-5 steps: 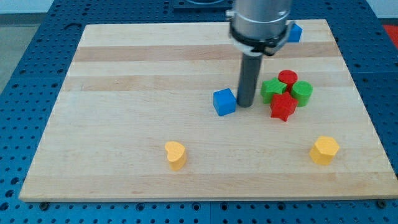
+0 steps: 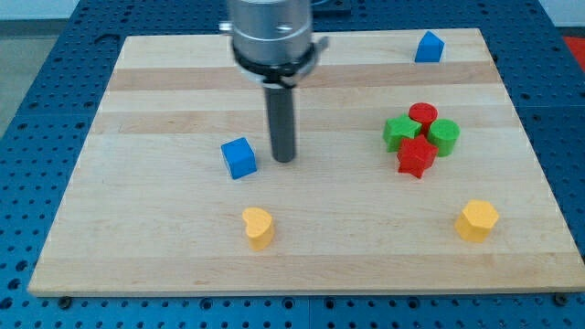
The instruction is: Push the yellow heart up and left a bit
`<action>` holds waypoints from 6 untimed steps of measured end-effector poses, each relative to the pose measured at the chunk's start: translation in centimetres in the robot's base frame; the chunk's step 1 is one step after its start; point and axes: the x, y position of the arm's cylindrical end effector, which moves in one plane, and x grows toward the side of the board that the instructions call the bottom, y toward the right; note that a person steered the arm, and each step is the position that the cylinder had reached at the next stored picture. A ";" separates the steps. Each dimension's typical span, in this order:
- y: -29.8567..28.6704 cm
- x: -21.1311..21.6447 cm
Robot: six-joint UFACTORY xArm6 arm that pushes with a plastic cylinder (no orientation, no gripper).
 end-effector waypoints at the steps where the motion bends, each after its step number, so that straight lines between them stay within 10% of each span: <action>1: 2.9 4.0; 3: 1.1 13.0; 6: -5.2 6.1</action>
